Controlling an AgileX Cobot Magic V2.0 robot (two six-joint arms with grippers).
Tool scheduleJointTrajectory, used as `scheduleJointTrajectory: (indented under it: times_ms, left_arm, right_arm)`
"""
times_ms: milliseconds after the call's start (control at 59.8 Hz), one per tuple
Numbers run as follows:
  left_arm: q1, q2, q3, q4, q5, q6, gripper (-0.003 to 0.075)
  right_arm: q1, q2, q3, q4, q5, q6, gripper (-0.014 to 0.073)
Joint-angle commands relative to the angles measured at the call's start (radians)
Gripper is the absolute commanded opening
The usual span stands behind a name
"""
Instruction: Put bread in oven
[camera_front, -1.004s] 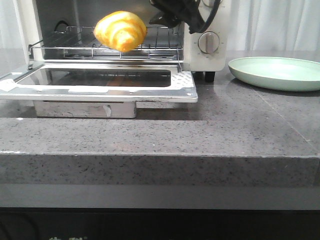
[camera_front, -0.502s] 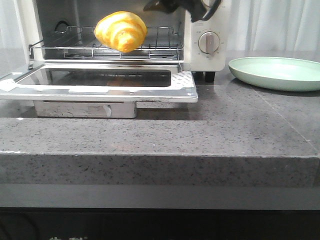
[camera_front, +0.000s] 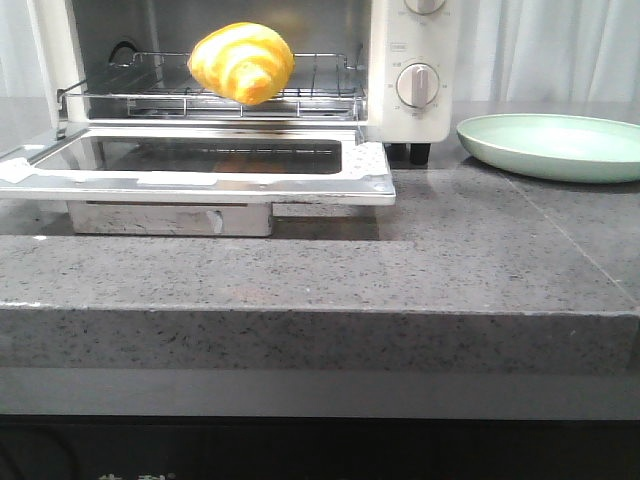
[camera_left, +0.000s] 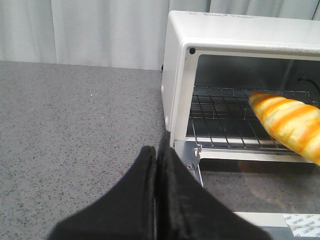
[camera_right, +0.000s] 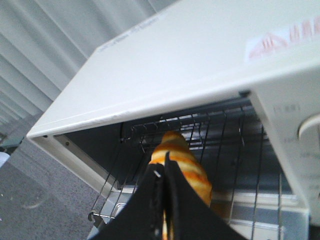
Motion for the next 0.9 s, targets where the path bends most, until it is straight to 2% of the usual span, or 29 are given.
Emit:
scheduleJointTrajectory:
  times_ms: [0, 117, 335, 452, 569, 653, 887]
  left_arm:
    - [0.004, 0.0, -0.027, -0.001, -0.08, -0.007, -0.002]
    - [0.004, 0.0, -0.027, -0.001, -0.08, -0.007, -0.002]
    - [0.004, 0.0, -0.027, -0.001, -0.08, -0.007, -0.002]
    - [0.004, 0.0, -0.027, -0.001, -0.08, -0.007, -0.002]
    - [0.004, 0.0, -0.027, -0.001, -0.08, -0.007, -0.002]
    - [0.004, 0.0, -0.027, -0.001, -0.08, -0.007, -0.002]
    - [0.004, 0.0, -0.027, -0.001, -0.08, -0.007, -0.002]
  right_arm:
    - [-0.07, -0.111, -0.025, -0.017, 0.062, -0.174, -0.0057]
    - [-0.217, -0.179, -0.025, -0.014, 0.243, -0.224, -0.0057]
    - [-0.617, -0.261, -0.025, -0.089, 0.49, -0.223, -0.0057]
    - [-0.731, -0.307, -0.025, -0.167, 0.588, -0.223, -0.0057]
    - [-0.723, -0.375, 0.009, -0.198, 0.615, -0.224, -0.0057]
    - [-0.678, -0.449, 0.072, -0.197, 0.59, -0.224, -0.0057]
    - [-0.596, -0.74, 0.33, -0.197, 0.556, -0.225, -0.0057]
